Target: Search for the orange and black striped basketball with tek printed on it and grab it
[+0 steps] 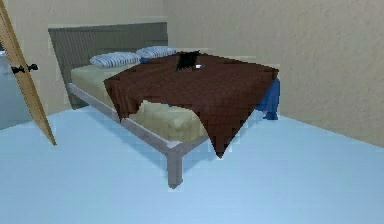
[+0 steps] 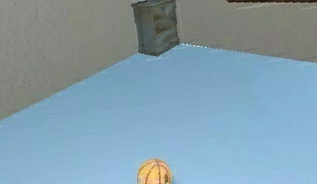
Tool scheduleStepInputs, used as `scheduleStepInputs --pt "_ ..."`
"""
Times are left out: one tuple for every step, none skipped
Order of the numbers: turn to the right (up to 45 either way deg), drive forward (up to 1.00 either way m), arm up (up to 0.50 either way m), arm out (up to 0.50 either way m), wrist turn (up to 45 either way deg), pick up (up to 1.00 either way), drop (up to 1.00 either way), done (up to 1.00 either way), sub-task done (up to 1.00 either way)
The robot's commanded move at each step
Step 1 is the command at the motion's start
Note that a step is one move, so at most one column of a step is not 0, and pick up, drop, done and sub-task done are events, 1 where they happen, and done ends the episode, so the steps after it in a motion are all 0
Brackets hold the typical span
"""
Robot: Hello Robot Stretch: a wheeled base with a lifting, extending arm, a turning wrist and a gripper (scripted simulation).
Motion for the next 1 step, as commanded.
scheduleStepInputs --pt "0.0 0.0 0.0 0.0 0.0 0.0 0.0 1.0 0.0"
